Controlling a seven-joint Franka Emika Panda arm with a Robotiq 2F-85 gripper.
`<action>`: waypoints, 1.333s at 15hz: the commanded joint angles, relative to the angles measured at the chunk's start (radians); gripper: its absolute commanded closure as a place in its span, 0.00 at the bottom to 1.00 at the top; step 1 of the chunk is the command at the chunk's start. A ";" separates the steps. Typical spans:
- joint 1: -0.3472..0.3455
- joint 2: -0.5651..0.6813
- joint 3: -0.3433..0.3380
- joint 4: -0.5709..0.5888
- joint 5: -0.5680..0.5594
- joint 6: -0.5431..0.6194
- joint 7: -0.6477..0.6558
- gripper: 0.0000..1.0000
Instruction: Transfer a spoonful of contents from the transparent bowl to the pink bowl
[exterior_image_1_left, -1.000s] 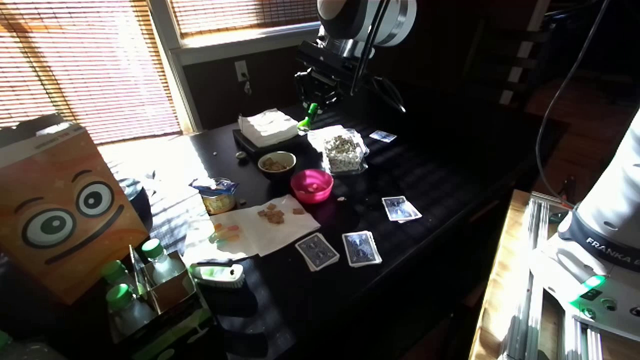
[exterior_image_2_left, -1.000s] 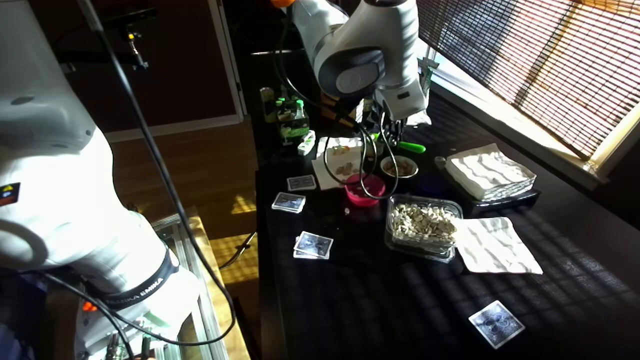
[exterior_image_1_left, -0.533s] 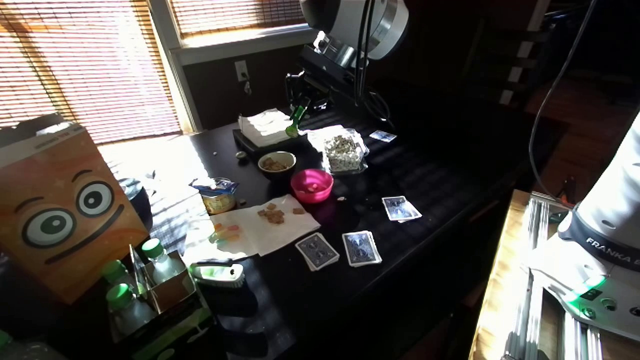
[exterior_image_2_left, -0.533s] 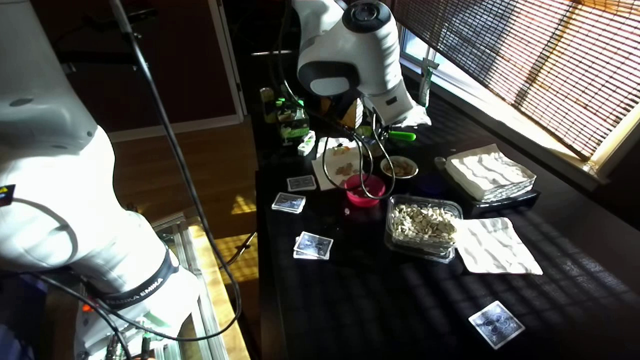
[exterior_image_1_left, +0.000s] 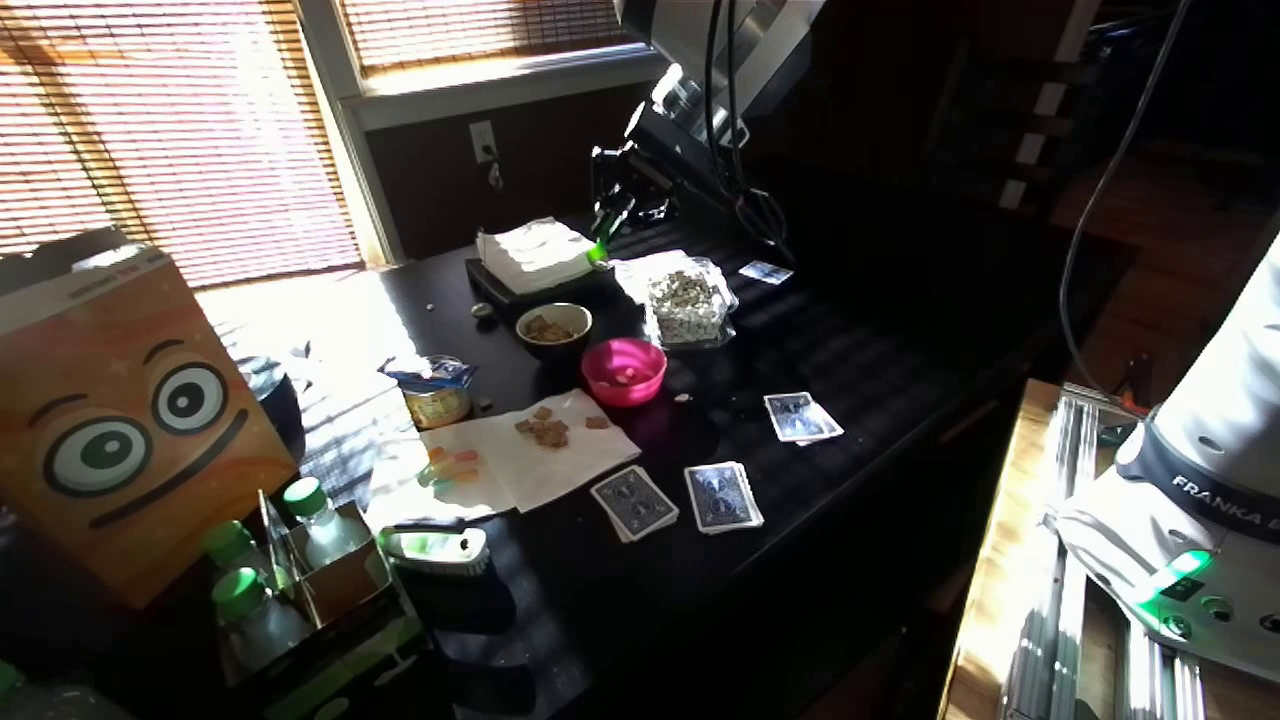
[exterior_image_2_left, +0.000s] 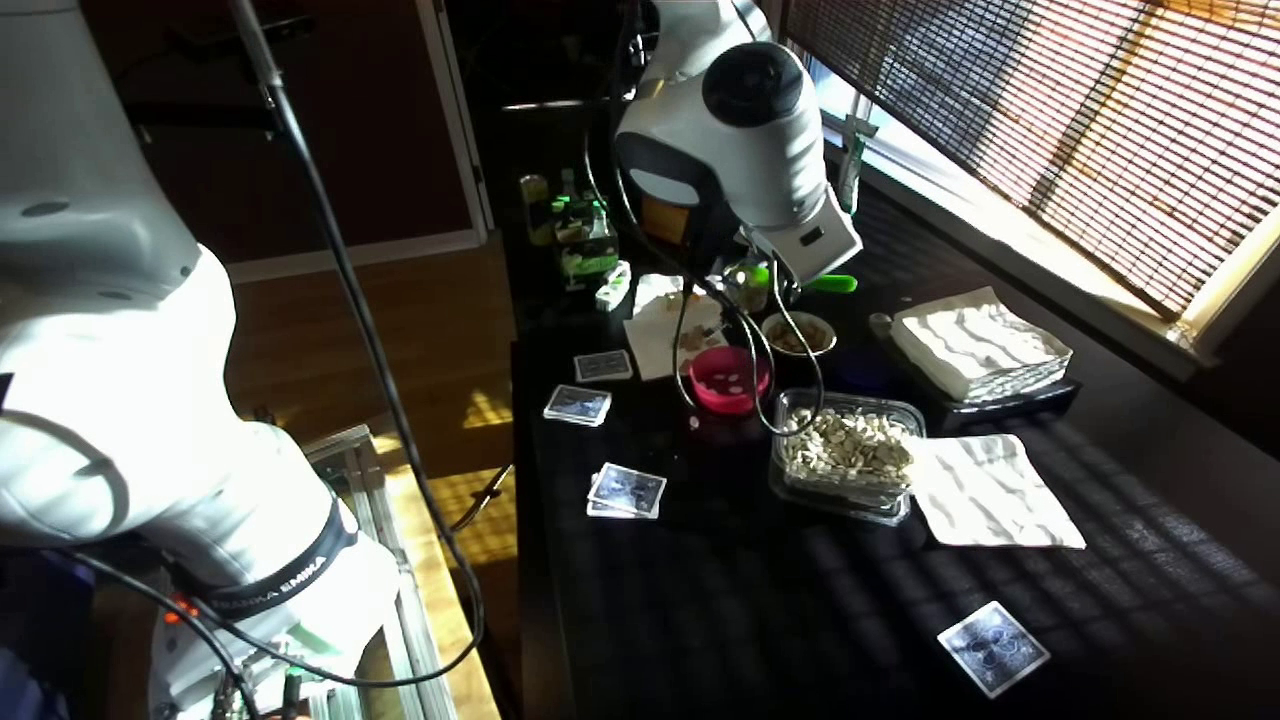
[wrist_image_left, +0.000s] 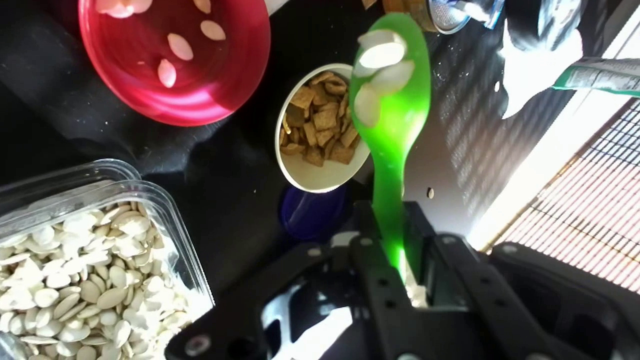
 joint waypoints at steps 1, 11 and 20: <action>-0.030 0.045 0.012 0.047 0.114 -0.027 -0.144 0.95; -0.078 0.038 0.004 0.051 0.421 -0.177 -0.612 0.95; -0.088 0.027 -0.005 0.027 0.572 -0.269 -0.835 0.95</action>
